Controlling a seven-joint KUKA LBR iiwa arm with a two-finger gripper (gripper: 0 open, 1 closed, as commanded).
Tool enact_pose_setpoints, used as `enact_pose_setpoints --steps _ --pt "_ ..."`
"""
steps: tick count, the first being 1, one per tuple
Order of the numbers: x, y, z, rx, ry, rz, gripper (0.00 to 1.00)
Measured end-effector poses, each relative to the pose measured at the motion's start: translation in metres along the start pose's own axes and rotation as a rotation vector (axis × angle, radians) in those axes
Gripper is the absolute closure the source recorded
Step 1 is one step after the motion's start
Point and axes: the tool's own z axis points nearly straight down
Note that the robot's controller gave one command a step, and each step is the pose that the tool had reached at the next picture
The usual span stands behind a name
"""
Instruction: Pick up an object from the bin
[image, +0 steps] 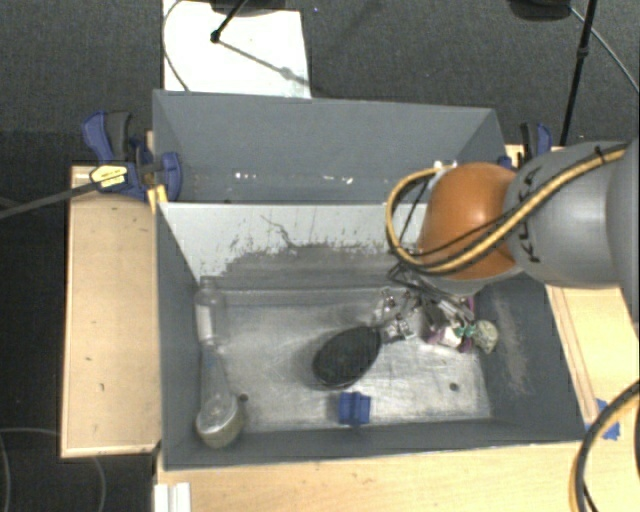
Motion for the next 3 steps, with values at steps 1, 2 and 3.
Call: enact_pose_setpoints --steps 1,2,3 --pt "0.0 0.0 0.0 0.0 0.0 -0.001 0.0" --pt "0.024 0.059 0.007 0.0 -0.005 -0.209 0.0" --pt "0.023 0.057 0.006 0.002 -0.008 -0.209 1.0"
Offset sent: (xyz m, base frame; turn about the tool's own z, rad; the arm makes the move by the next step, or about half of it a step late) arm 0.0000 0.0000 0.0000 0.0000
